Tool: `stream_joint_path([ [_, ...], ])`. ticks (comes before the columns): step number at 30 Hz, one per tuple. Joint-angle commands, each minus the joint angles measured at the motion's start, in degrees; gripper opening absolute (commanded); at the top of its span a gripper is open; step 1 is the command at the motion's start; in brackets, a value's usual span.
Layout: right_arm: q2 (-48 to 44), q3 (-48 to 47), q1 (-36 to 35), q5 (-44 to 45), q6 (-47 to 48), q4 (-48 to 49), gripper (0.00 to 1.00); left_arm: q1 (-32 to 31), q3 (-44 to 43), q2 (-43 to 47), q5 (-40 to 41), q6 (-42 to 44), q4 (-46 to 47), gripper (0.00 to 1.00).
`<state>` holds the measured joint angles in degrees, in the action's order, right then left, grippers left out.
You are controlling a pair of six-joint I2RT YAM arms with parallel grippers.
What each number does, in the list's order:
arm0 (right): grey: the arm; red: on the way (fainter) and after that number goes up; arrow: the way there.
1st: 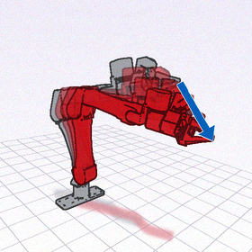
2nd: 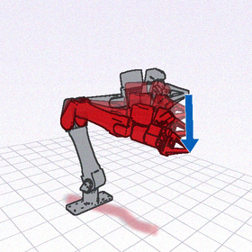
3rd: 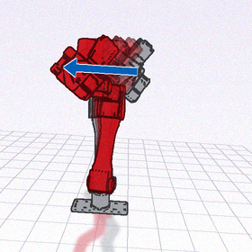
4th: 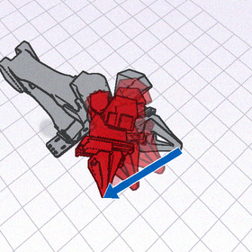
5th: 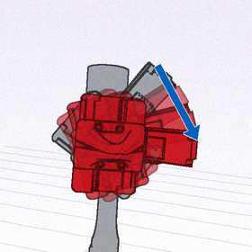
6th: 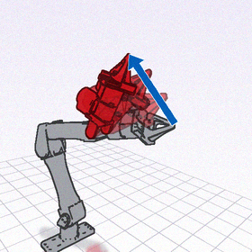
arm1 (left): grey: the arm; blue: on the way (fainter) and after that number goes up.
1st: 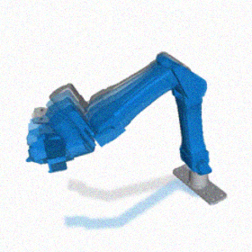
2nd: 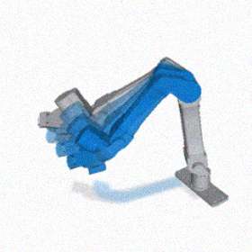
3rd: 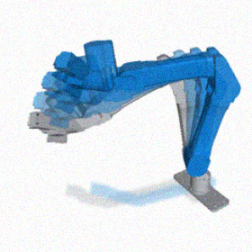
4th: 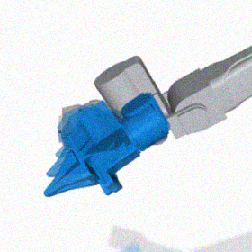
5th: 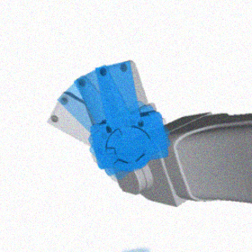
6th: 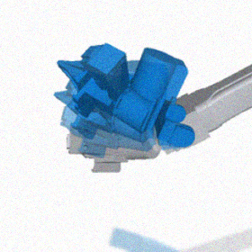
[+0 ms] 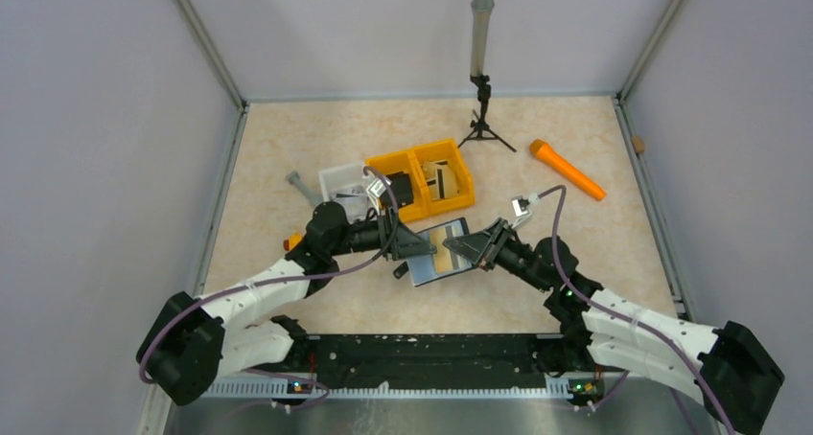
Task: Take the credit cards out of the card holder
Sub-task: Remove the credit card from the card holder.
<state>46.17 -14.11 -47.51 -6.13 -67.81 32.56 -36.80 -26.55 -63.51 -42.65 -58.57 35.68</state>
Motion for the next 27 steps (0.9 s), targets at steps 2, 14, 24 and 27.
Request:
stream_joint_path([
  [2,-1.9,-1.5,-0.5,-0.1,-0.3,5.0,0.05,0.2,-1.7,2.2,2.8,5.1,-8.9,0.43],
  [14,-1.0,-1.7,-0.6,-1.5,-0.7,5.6,0.01,0.4,1.0,-0.5,-2.1,-3.9,5.4,0.44],
  [24,0.3,-1.4,-0.6,-1.9,-0.5,6.7,0.0,0.1,-0.4,-3.2,-3.7,-4.8,6.2,0.38],
  [27,1.7,-1.4,-0.6,-2.9,-1.3,8.5,0.0,-0.1,-0.3,-4.7,-4.5,-6.2,9.2,0.43],
])
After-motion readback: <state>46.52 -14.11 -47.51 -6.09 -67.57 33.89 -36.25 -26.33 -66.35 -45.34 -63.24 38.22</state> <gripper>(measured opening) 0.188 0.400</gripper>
